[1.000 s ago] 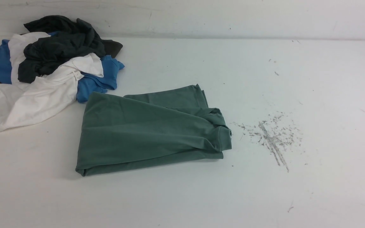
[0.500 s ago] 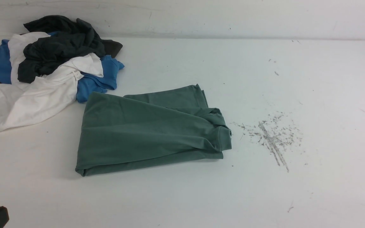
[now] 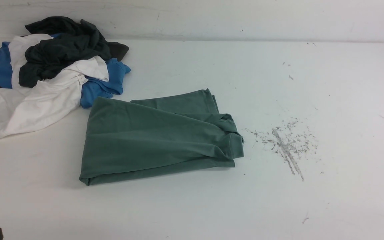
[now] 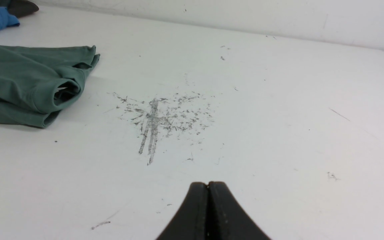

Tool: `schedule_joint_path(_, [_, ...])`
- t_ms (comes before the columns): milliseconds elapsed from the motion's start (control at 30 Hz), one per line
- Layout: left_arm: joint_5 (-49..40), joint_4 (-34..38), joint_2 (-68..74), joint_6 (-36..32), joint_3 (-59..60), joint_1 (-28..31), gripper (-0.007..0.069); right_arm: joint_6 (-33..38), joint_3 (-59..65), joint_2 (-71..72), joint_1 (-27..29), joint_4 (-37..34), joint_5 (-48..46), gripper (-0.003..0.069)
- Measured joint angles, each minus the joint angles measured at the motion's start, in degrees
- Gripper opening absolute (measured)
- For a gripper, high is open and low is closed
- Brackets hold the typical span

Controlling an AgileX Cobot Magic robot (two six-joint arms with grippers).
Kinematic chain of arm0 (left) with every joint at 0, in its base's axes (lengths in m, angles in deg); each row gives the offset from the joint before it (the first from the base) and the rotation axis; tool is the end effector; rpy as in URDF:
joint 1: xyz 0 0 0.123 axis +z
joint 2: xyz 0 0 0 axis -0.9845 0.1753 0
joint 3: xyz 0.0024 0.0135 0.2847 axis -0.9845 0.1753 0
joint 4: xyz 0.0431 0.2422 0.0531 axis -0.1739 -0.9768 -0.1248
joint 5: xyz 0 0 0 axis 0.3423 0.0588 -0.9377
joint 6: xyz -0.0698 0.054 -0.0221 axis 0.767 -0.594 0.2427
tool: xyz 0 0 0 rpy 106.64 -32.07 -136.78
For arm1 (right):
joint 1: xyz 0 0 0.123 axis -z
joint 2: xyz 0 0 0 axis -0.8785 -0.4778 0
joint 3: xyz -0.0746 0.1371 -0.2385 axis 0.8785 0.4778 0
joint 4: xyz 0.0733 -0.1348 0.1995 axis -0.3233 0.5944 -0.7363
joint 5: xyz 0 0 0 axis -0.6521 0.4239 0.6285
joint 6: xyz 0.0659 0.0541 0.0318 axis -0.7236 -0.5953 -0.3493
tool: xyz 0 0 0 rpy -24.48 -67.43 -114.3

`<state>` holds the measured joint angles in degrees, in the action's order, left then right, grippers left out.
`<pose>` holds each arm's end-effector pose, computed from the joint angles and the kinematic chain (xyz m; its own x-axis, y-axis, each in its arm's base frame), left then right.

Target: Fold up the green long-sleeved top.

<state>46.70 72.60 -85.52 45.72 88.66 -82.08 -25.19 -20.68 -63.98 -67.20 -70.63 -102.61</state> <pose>0.0537 -0.0029 0.1754 -0.2520 0.0222 -0.9675 0.0501 0.9987 0.0099 0.0526 0.0066 0.1729 -0.2695 -0.1137 -0.9563 -0.1374 0.9874 -0.0787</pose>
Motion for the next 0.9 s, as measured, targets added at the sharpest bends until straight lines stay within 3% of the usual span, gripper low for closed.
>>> schedule_joint_path(900, [-1.76, -0.04, 0.0, 0.05, -0.1, 1.91, -0.0004, 0.04, 0.0, 0.0, 0.0, 0.0, 0.0, -0.0015])
